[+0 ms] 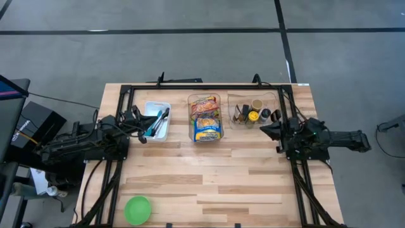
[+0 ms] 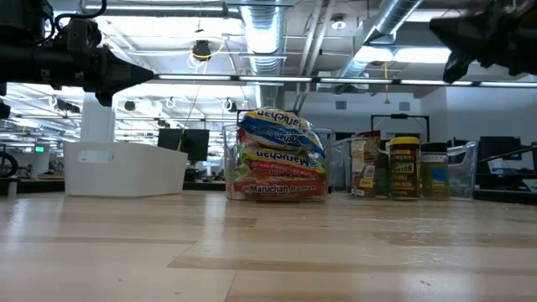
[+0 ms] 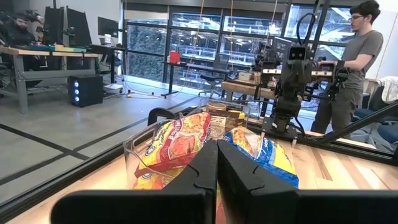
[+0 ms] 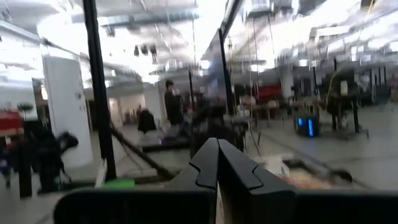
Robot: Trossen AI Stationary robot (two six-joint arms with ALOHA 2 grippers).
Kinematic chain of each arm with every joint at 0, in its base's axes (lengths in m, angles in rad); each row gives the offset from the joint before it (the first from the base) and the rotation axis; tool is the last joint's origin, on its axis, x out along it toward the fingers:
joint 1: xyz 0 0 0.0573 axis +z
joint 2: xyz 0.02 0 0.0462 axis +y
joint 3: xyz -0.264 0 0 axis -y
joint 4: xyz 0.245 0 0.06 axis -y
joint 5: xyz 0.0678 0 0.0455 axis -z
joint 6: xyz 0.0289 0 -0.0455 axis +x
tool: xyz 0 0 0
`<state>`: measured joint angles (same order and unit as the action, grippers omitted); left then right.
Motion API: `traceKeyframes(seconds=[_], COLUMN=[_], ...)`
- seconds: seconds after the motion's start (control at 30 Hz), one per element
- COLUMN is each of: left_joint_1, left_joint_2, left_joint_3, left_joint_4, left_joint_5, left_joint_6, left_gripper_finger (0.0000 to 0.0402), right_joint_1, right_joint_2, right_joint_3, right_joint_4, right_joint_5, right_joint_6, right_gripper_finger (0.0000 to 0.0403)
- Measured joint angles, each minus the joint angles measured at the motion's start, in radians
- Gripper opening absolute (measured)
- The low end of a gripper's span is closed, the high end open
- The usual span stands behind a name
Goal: Pick & Place Food Item
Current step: Return to Home Position
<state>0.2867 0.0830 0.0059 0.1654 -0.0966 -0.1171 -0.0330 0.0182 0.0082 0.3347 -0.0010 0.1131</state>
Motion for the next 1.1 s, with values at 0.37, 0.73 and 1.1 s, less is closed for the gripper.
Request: traceKeyframes(seconds=[0.37,0.73,1.1], left_joint_1=[0.000,0.000,0.000], left_joint_2=[0.000,0.000,0.000], left_joint_3=[0.000,0.000,0.000], left_joint_4=[0.000,0.000,0.000], left_joint_5=[0.000,0.000,0.000], left_joint_6=[0.000,0.000,0.000], left_gripper_finger=[0.0002,0.0002,0.0002], right_joint_1=[-0.001,-0.001,0.000], right_joint_2=[0.000,0.002,0.002], right_joint_3=[0.000,0.000,0.000], right_joint_4=[-0.301,-0.323,-0.325], right_joint_5=[0.000,0.000,0.001], right_joint_6=[-0.030,0.079,0.079], right_gripper_finger=[0.0000,0.0000,0.0000])
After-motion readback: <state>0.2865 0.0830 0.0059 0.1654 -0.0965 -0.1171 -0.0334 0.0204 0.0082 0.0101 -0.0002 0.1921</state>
